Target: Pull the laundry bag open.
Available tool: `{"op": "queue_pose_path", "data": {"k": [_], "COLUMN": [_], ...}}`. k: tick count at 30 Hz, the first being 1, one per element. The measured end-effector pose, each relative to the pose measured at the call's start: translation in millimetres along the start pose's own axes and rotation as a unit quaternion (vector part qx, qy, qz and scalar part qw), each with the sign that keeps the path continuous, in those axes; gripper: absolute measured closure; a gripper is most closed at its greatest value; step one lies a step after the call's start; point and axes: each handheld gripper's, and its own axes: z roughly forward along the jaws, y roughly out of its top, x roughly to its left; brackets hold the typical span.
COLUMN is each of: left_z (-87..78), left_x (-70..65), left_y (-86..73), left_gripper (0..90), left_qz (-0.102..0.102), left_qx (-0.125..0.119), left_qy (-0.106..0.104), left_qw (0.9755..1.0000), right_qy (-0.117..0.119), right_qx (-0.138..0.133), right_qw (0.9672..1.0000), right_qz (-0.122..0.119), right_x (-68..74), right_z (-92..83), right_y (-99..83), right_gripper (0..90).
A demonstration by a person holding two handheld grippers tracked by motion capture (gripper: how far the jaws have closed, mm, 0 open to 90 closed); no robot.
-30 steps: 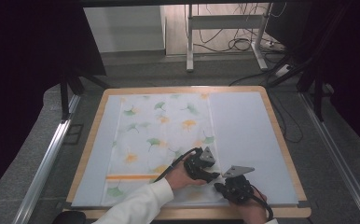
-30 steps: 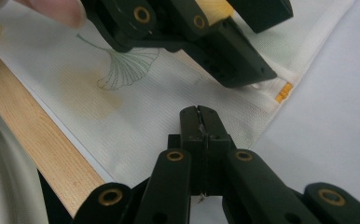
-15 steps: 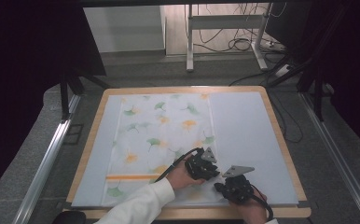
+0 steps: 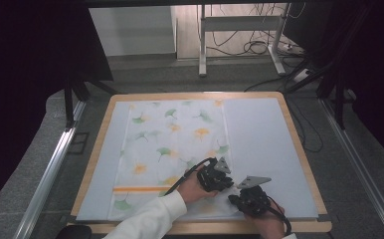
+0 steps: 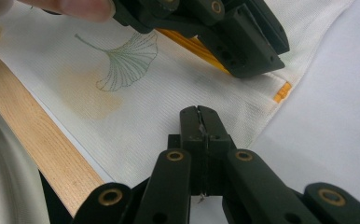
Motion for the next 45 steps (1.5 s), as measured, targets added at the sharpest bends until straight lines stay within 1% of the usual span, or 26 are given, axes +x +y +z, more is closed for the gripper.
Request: {"op": "queue_pose_path", "data": {"k": [1, 5, 6, 8, 9, 10, 12, 15, 19, 20, 22, 23, 24, 27, 30, 33, 34, 36, 37, 39, 41, 44, 45], "left_z": [-0.1, -1.0, -1.4, -2.0, -1.4, -1.6, -0.9, -0.9, -0.9, -1.8, -2.5, -2.5, -2.7, -2.8, -1.8, -0.3, 0.5, 1.9, 2.6, 3.0, 2.9, 1.9, 1.3], "left_x": [0.6, 0.9, 1.4, 0.9, -0.1, 0.5, 0.5, 0.2, -0.6, -0.1, -1.5, -2.2, -2.7, -4.8, -5.4, -4.0, -3.3, -2.4, -2.4, -1.6, -1.3, -3.7, -4.1], "left_y": [-0.7, -2.6, -2.9, -3.3, -3.7, -4.1, -5.1, -5.5, -5.2, -5.1, -4.8, -4.8, -4.9, -5.2, -5.8, -4.9, -4.3, -3.3, -2.9, -2.2, -2.2, -1.7, -1.4], "left_gripper": [83.2, 83.3, 83.3, 83.7, 84.0, 84.1, 84.2, 84.3, 84.5, 84.5, 84.7, 84.8, 84.8, 84.8, 83.7, 81.1, 80.9, 80.3, 80.2, 80.8, 81.3, 84.5, 84.8], "left_qz": [-0.005, -0.011, -0.007, -0.007, -0.014, -0.011, -0.012, -0.011, -0.009, -0.001, 0.005, 0.005, 0.006, 0.023, 0.032, 0.027, 0.023, 0.015, 0.011, 0.007, 0.006, 0.008, 0.013], "left_qx": [-0.003, -0.008, -0.007, -0.007, -0.013, -0.012, -0.017, -0.018, -0.017, -0.010, -0.006, -0.006, -0.006, -0.007, -0.013, -0.014, -0.015, -0.015, -0.015, -0.015, -0.014, -0.011, -0.007], "left_qy": [-0.002, -0.005, -0.004, -0.003, -0.003, -0.003, -0.003, -0.002, 0.001, 0.003, 0.009, 0.011, 0.012, 0.021, 0.022, 0.020, 0.018, 0.014, 0.012, 0.009, 0.009, 0.016, 0.018], "left_qw": [1.0000, 0.9999, 0.9999, 0.9999, 0.9998, 0.9999, 0.9998, 0.9998, 0.9998, 0.9999, 0.9999, 0.9999, 0.9999, 0.9995, 0.9991, 0.9993, 0.9995, 0.9997, 0.9998, 0.9998, 0.9998, 0.9998, 0.9997], "right_qy": [0.000, 0.001, 0.002, 0.002, 0.002, 0.000, -0.005, -0.012, -0.025, -0.027, -0.025, -0.025, -0.025, -0.024, -0.021, -0.021, -0.021, -0.024, -0.025, -0.024, -0.023, -0.021, -0.019], "right_qx": [0.000, 0.000, 0.000, 0.000, 0.000, 0.000, -0.003, -0.008, -0.007, -0.008, -0.006, -0.006, -0.006, -0.007, -0.008, -0.008, -0.008, -0.006, -0.006, -0.005, -0.006, -0.005, -0.005], "right_qw": [1.0000, 1.0000, 1.0000, 1.0000, 1.0000, 1.0000, 1.0000, 0.9998, 0.9994, 0.9993, 0.9991, 0.9988, 0.9988, 0.9986, 0.9986, 0.9986, 0.9986, 0.9988, 0.9987, 0.9989, 0.9988, 0.9987, 0.9986], "right_qz": [0.000, 0.001, 0.001, 0.002, 0.003, 0.004, 0.008, 0.014, 0.024, 0.026, 0.035, 0.042, 0.042, 0.048, 0.048, 0.047, 0.048, 0.042, 0.044, 0.040, 0.042, 0.046, 0.048], "right_x": [-0.2, -0.5, -0.7, -1.0, -1.2, -1.3, -2.7, -5.9, -10.2, -11.4, -13.4, -13.5, -13.6, -13.9, -14.8, -14.8, -14.2, -14.0, -13.2, -13.6, -13.6, -14.3, -14.7], "right_z": [0.0, 0.0, 0.0, 0.0, 0.0, 0.0, 0.1, 0.9, 4.2, 5.1, 5.8, 6.0, 6.0, 6.2, 6.1, 6.0, 5.8, 5.0, 4.6, 3.9, 3.8, 4.1, 4.0], "right_y": [0.0, 0.1, 0.1, 0.3, 0.3, 0.5, 1.5, 3.7, 7.9, 8.8, 9.7, 10.0, 9.9, 9.7, 9.5, 9.3, 9.1, 8.4, 8.0, 7.3, 7.0, 7.1, 7.1], "right_gripper": [89.1, 89.1, 89.1, 89.1, 89.1, 89.1, 89.1, 89.1, 89.1, 89.2, 89.3, 89.3, 89.4, 89.4, 89.4, 89.4, 89.4, 89.4, 89.4, 89.4, 89.4, 89.4, 89.4]}}
